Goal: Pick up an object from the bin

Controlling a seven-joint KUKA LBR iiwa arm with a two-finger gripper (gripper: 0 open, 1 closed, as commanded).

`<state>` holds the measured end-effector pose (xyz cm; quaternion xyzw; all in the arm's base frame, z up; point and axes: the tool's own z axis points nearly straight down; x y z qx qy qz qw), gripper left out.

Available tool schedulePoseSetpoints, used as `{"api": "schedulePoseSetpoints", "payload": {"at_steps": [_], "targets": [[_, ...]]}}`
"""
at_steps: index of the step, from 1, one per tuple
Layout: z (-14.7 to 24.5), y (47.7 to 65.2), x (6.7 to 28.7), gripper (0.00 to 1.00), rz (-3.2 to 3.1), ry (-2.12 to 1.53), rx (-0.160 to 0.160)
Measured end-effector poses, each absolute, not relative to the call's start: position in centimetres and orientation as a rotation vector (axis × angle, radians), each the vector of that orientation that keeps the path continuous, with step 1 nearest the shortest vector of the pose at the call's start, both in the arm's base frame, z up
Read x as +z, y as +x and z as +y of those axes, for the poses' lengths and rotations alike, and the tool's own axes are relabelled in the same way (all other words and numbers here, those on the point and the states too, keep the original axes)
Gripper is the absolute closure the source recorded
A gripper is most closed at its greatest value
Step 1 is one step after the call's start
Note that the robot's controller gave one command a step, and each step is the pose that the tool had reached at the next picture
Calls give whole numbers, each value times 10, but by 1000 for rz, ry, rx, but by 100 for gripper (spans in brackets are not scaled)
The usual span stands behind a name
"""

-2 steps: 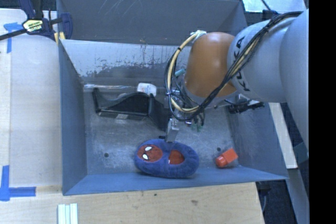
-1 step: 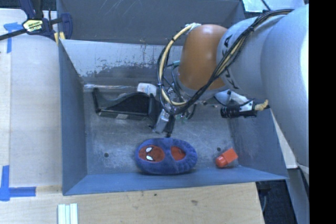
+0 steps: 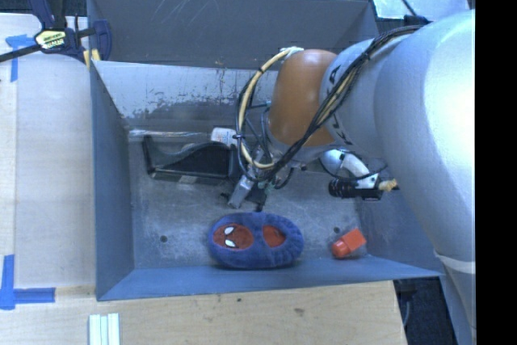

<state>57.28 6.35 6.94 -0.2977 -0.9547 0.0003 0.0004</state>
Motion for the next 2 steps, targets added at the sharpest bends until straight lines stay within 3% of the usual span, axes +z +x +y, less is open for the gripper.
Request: {"api": "schedulePoseSetpoints", "payload": {"at_steps": [1,2], "targets": [[63,573,70,0,-3000,-933,1],[63,574,71,100,-3003,-932,0]]}}
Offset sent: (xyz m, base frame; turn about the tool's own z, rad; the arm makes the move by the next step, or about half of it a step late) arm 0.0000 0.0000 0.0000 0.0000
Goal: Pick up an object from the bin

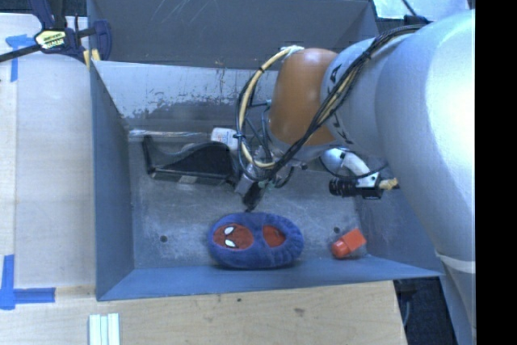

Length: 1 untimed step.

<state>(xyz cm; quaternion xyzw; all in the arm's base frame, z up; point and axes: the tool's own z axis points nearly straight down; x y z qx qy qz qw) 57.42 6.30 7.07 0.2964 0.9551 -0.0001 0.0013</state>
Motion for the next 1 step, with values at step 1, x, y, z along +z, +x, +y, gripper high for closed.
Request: {"api": "schedulePoseSetpoints", "payload": {"at_steps": [1], "targets": [[63,575,76,100,2997,928,1]]}}
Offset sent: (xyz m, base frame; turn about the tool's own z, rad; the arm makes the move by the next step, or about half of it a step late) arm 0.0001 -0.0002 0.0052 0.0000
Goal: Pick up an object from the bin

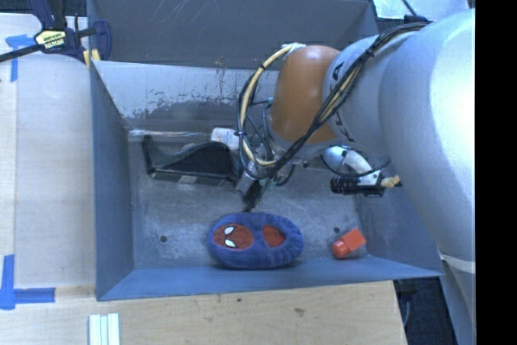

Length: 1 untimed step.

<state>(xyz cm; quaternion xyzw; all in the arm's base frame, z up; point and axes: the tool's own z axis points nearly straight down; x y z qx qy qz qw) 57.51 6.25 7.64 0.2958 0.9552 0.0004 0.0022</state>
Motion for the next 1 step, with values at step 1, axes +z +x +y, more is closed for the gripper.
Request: {"api": "schedulePoseSetpoints", "payload": {"at_steps": [1], "targets": [[62,576,95,100,2996,925,3]]}}
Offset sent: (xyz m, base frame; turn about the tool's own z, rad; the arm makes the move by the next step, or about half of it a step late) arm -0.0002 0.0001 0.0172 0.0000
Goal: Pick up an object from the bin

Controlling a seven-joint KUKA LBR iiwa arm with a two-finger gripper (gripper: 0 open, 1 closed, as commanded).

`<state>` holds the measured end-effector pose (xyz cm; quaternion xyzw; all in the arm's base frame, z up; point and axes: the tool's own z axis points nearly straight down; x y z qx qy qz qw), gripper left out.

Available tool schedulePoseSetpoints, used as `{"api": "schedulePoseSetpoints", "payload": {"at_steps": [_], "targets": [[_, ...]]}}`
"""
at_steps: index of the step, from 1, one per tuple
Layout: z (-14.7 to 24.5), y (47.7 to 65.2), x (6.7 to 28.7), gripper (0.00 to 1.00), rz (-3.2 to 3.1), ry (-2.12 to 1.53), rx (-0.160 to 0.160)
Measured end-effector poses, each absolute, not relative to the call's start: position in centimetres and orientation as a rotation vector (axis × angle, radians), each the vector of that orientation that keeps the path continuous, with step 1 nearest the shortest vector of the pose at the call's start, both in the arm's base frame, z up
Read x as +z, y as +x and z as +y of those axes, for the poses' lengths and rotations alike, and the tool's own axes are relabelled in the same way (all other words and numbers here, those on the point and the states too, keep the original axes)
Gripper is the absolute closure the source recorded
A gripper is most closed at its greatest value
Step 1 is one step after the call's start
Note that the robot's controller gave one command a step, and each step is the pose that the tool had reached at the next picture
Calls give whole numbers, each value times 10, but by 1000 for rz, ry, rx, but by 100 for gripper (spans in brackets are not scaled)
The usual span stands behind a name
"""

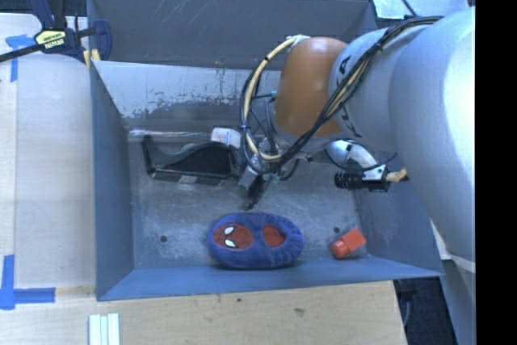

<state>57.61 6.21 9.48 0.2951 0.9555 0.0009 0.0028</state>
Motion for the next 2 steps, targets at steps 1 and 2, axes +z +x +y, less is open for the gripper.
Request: {"api": "schedulePoseSetpoints", "payload": {"at_steps": [1,2], "targets": [[61,578,137,100,2996,921,4],[60,580,174,100,2997,917,4]]}}
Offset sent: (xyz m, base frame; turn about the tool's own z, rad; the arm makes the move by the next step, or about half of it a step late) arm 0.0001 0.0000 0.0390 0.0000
